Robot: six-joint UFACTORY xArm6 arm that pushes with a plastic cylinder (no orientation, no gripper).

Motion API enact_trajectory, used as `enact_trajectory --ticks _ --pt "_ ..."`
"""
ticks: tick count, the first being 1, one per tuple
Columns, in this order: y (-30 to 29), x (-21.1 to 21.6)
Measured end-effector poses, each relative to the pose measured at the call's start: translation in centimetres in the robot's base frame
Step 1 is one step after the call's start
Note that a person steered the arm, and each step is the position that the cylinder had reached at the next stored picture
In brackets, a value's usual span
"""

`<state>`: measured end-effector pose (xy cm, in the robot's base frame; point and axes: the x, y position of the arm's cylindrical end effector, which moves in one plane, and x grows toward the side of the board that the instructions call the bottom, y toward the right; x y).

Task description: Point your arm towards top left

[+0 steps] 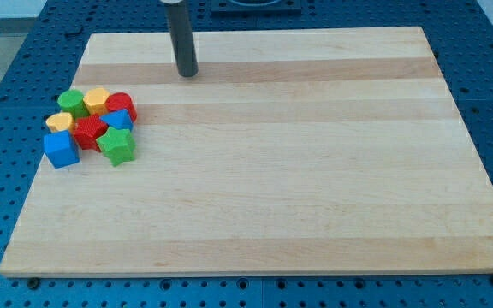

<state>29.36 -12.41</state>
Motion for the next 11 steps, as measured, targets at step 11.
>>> enact_trajectory --ticks 11 --pt "-15.1 -3.0"
